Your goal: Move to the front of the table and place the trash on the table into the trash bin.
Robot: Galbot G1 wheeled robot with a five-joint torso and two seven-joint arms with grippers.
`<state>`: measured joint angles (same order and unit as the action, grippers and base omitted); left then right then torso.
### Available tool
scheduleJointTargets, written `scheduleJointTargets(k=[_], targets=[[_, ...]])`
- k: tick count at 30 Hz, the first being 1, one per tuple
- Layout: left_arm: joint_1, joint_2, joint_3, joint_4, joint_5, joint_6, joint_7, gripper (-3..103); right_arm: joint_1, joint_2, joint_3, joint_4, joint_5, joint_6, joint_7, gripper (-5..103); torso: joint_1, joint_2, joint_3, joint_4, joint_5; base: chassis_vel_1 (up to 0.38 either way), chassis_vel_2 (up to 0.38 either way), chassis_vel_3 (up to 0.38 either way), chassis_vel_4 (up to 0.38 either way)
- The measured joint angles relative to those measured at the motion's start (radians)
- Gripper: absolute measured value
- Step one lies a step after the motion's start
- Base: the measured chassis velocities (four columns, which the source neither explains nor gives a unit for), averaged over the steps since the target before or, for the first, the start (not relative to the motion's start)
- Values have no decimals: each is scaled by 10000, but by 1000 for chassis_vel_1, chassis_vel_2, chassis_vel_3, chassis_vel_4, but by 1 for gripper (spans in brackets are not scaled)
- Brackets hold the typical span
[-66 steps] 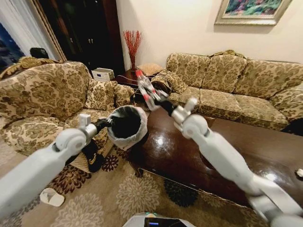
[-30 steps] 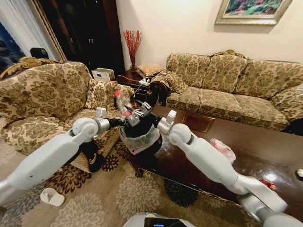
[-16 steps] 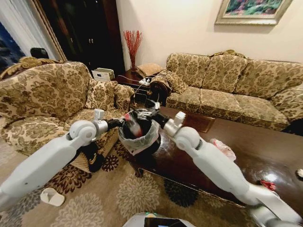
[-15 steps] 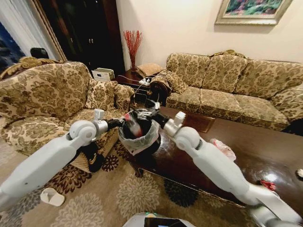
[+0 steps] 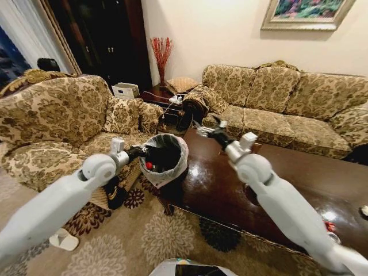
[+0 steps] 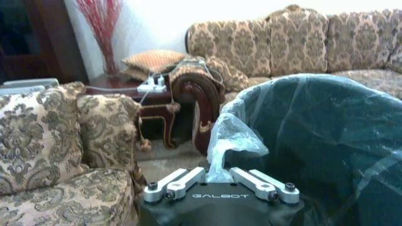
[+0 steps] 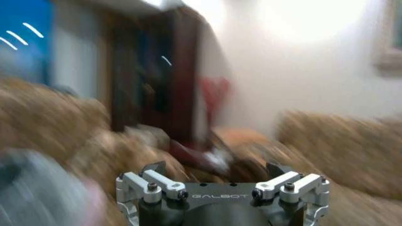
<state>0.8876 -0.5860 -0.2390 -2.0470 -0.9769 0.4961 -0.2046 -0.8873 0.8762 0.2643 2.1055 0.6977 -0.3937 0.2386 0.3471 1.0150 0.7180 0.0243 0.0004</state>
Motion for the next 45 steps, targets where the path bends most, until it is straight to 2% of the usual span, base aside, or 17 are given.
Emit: scheduleJointTargets(k=[1, 5, 6, 11, 20, 34, 37, 40, 41, 44, 45], targets=[[459, -164, -397, -165, 406, -128, 13, 2, -929, -136, 629, 322, -149, -189, 406, 100, -2, 0, 0, -5, 5, 0, 0, 0, 0], [1436, -509, -989, -556, 1181, -335, 46, 2, -2641, 63, 1960, 809, -656, -366, 479, 100, -3, 1, -2, -1, -4, 0, 0, 0, 0], [1436, -509, -989, -556, 1181, -335, 46, 2, -2641, 63, 1960, 809, -656, -366, 479, 100, -3, 1, -2, -1, -4, 0, 0, 0, 0], [2938, -1086, -1541, -1237, 1778, -428, 16, 2, -3969, 701, 2381, 934, -1650, -185, 573, 100, -3, 1, 0, 6, -3, 0, 0, 0, 0], [4180, -1378, -2323, -1895, 2316, -555, 128, 2, -4800, 936, 2867, 923, -2026, -19, 469, 100, -2, 1, -1, 5, -4, -73, -79, 15, 17], [4771, -1458, -2656, -2364, 2574, -614, 177, 2, -5112, 1332, 2700, 735, -2625, 368, 295, 100, 0, 1, 1, 1, -1, -232, -241, 72, 60], [4843, -1491, -2683, -2406, 2580, -637, 174, 2, -5100, 1362, 2709, 442, -2473, 679, 3, 100, -1, 1, 0, 0, -7, -239, -267, 42, 9], [4900, -1524, -2709, -2417, 2579, -713, 101, 2, -4949, 1363, 2718, -368, -1982, 1270, -960, 100, -1, 1, 0, -6, 4, -183, -180, -48, -42], [4900, -1524, -2709, -2417, 2579, -713, 101, 2, -4949, 1363, 2718, -368, -1982, 1270, -960, 100, -1, 1, 0, -6, 4, -156, -160, -60, -51], [4998, -1474, -2821, -2418, 2573, -736, 49, 2, -4348, 1241, 2269, -1626, -1008, 1866, -2379, 100, -1, -1, 1, -7, -5, -102, -86, -75, -67], [4998, -1474, -2821, -2418, 2573, -736, 49, 2, -4348, 1241, 2269, -1626, -1008, 1866, -2379, 100, -1, -1, 1, -7, -5, -48, -44, -61, -43]])
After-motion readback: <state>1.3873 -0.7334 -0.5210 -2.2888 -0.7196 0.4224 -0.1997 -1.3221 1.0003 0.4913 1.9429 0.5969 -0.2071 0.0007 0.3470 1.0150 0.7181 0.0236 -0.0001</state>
